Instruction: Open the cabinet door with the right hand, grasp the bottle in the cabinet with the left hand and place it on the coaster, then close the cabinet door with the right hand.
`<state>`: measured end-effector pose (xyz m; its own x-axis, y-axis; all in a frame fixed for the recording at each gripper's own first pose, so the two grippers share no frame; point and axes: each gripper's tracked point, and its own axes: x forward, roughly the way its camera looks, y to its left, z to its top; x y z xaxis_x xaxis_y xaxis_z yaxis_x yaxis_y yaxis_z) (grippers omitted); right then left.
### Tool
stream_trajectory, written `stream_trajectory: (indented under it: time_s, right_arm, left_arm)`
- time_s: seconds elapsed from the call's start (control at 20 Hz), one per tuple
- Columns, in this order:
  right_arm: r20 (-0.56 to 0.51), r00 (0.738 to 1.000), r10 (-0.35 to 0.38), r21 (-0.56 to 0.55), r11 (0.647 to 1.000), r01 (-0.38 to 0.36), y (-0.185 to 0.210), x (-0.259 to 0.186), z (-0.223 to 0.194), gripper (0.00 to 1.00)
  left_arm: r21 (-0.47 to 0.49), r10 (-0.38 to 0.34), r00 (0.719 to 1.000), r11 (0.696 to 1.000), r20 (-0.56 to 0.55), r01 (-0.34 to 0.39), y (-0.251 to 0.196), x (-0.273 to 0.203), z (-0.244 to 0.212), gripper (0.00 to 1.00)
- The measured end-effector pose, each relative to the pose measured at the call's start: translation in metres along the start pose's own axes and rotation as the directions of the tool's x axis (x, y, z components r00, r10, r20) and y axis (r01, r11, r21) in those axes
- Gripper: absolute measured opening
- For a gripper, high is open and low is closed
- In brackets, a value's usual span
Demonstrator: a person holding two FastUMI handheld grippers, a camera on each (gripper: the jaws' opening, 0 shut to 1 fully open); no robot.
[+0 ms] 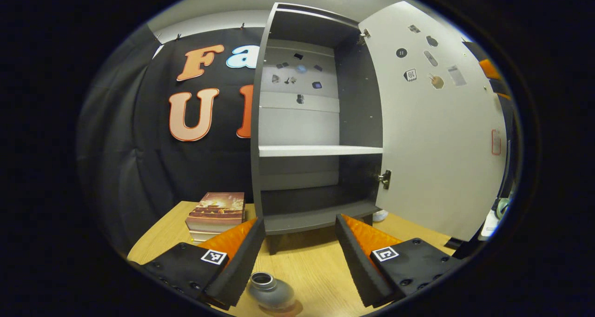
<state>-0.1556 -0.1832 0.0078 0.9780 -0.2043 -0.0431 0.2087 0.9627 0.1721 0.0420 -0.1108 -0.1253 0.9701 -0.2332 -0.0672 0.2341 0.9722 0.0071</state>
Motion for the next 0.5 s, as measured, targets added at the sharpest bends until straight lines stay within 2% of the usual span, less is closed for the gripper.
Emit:
stream_trajectory:
  time_s: [0.3,0.4,0.45,0.5]
  right_arm:
    - [0.075,0.983,-0.167,-0.086,0.981,0.174,-0.094,-0.014,0.019,0.93]
    - [0.049,0.978,-0.205,-0.099,0.973,0.209,-0.120,-0.012,0.014,0.93]
    - [0.034,0.977,-0.211,-0.092,0.973,0.213,-0.129,-0.009,0.011,0.96]
    - [0.014,0.979,-0.205,-0.075,0.976,0.205,-0.134,-0.003,0.007,0.94]
  left_arm:
    - [-0.026,0.041,0.999,0.999,0.031,-0.041,-0.015,-0.002,0.052,0.97]
    - [-0.009,0.053,0.998,0.999,0.030,-0.053,-0.019,-0.005,0.063,0.95]
    - [-0.007,0.060,0.998,0.998,0.027,-0.059,-0.021,-0.007,0.067,0.95]
    - [-0.010,0.062,0.998,0.998,0.028,-0.062,-0.024,-0.009,0.073,0.95]
